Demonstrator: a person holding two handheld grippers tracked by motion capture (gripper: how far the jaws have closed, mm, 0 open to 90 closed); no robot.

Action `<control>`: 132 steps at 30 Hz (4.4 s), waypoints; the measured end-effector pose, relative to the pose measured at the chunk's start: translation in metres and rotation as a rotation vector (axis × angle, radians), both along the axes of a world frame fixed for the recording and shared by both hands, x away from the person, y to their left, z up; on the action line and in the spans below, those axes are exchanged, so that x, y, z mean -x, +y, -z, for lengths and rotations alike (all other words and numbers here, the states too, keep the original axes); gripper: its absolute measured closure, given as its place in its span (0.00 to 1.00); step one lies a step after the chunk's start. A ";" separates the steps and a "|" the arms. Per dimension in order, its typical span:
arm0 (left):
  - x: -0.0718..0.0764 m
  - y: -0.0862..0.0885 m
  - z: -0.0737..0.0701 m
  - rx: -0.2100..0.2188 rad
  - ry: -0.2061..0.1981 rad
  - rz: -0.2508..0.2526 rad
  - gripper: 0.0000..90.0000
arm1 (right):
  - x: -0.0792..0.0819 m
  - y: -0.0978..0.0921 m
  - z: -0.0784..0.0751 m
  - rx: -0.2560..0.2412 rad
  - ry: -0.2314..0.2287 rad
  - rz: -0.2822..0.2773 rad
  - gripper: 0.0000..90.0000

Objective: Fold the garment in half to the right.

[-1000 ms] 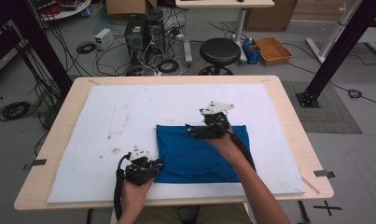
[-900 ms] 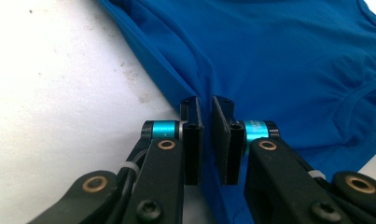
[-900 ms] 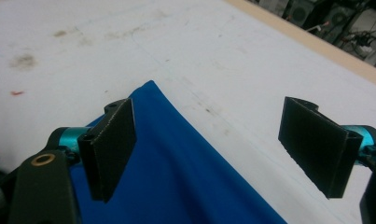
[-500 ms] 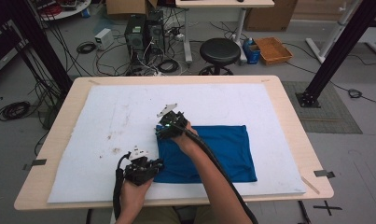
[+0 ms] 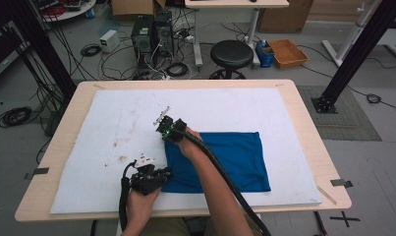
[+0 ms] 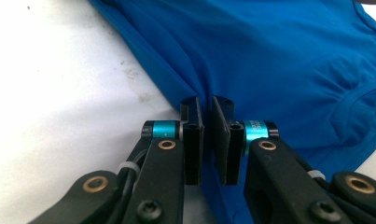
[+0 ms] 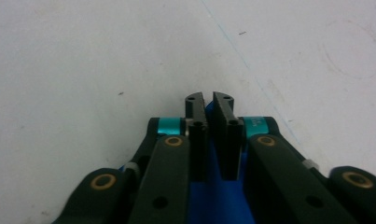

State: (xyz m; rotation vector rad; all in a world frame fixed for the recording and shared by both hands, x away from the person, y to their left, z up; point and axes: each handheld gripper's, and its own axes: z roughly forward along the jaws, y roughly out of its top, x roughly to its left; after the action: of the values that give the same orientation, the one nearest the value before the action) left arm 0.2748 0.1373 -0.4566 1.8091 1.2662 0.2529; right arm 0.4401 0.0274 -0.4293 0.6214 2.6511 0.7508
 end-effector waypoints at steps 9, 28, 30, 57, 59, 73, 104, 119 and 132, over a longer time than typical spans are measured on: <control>0.001 0.010 -0.006 0.119 -0.024 0.011 0.94 | -0.001 -0.012 -0.004 -0.114 0.023 0.038 0.98; -0.023 -0.046 -0.035 0.333 -0.038 0.278 0.94 | 0.011 -0.122 -0.035 -0.434 -0.018 0.084 0.98; -0.028 -0.060 -0.034 0.346 -0.014 0.292 0.94 | 0.012 -0.137 -0.033 -0.441 -0.023 0.110 0.98; -0.063 -0.218 -0.032 0.115 0.060 0.463 0.94 | 0.027 -0.294 -0.009 -0.486 -0.084 0.435 0.98; -0.064 -0.222 -0.033 0.114 0.051 0.474 0.94 | 0.030 -0.301 -0.008 -0.486 -0.091 0.459 0.98; -0.062 -0.108 -0.059 0.094 -0.292 0.287 0.45 | 0.071 -0.333 -0.017 -0.526 -0.084 0.398 0.62; -0.043 0.038 -0.030 0.098 -0.325 0.013 0.29 | 0.147 -0.334 -0.015 -0.166 0.019 0.250 0.77; -0.048 0.023 -0.027 0.085 -0.310 0.050 0.29 | 0.145 -0.341 0.001 -0.254 0.105 0.250 0.68; -0.049 0.018 -0.025 0.083 -0.282 0.036 0.29 | 0.055 -0.317 -0.005 -0.373 -0.096 0.570 0.53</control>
State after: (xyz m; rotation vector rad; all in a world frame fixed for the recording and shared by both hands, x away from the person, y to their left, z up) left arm 0.3240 0.1549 -0.4320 1.6579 1.0302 0.4143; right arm 0.3847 -0.2896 -0.4244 1.3235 2.0862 1.0550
